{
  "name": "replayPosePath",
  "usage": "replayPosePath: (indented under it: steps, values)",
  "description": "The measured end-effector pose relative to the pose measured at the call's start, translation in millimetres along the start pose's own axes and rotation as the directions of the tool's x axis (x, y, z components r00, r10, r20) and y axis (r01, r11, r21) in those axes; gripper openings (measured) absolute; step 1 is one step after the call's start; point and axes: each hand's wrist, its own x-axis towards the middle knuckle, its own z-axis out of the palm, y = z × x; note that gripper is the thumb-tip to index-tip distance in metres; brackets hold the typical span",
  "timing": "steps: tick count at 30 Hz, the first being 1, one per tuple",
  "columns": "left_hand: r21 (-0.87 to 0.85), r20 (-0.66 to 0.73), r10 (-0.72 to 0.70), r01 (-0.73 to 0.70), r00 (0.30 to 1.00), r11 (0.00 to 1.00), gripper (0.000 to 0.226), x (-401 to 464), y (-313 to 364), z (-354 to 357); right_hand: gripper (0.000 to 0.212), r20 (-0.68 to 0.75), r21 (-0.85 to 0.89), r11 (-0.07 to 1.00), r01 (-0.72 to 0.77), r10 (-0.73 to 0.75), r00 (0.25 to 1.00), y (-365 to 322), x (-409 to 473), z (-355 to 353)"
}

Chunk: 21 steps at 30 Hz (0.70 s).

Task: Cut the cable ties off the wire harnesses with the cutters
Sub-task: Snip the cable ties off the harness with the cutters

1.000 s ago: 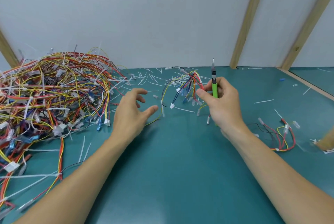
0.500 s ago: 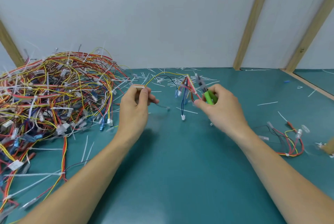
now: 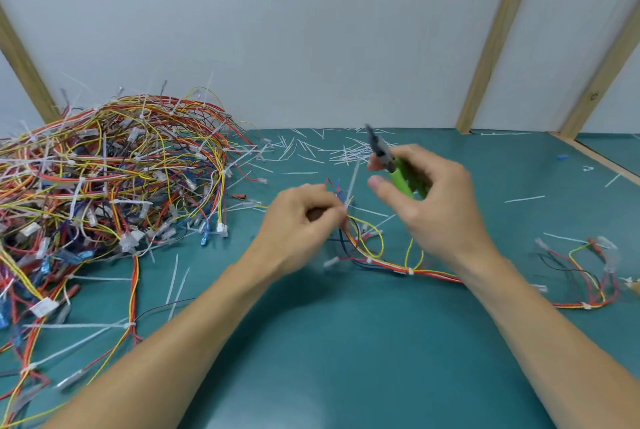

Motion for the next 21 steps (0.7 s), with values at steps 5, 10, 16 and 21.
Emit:
replayPosePath:
  steps: [5, 10, 16, 21]
  values:
    - [-0.067, -0.001, -0.028, 0.028, 1.000, 0.997, 0.021, 1.0, -6.5, -0.6, 0.008, 0.251, 0.160, 0.942, -0.294, 0.249, 0.935, 5.1, -7.2, 15.4]
    - [-0.205, -0.148, -0.167, 0.135, 0.975, 0.969, 0.016, 4.6, -12.1, 1.0, 0.007, 0.294, 0.263, 0.838, -0.478, 0.402, 0.867, 8.2, -11.7, 23.3]
    - [-0.148, -0.234, -0.163, 0.131, 0.959, 0.980, 0.014, 5.9, -12.3, -3.2, 0.029, 0.076, -0.175, 0.945, -0.275, 0.292, 0.953, 12.2, -5.3, 8.6]
    - [0.026, -0.293, -0.094, 0.107, 0.952, 0.994, 0.007, 4.0, -13.7, -3.2, 0.029, 0.227, -0.300, 0.947, -0.115, 0.188, 0.955, 15.3, 2.6, -10.9]
